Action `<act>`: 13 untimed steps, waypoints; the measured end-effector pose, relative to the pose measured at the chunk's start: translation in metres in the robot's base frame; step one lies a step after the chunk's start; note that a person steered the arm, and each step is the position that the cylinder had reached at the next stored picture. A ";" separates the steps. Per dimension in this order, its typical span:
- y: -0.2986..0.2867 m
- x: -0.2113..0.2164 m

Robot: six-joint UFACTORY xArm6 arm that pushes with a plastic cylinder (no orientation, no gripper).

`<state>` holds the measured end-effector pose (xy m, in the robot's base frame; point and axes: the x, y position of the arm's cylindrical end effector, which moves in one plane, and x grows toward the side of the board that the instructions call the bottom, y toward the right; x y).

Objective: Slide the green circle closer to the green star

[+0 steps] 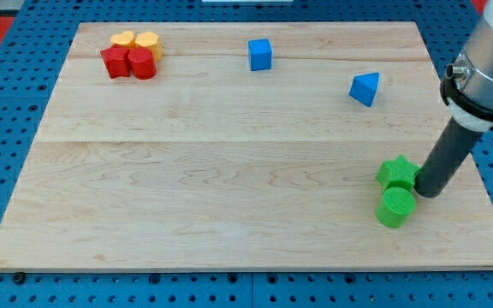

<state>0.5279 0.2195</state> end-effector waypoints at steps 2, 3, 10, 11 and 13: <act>0.031 0.079; -0.013 0.087; -0.058 0.047; -0.056 0.061; 0.045 0.059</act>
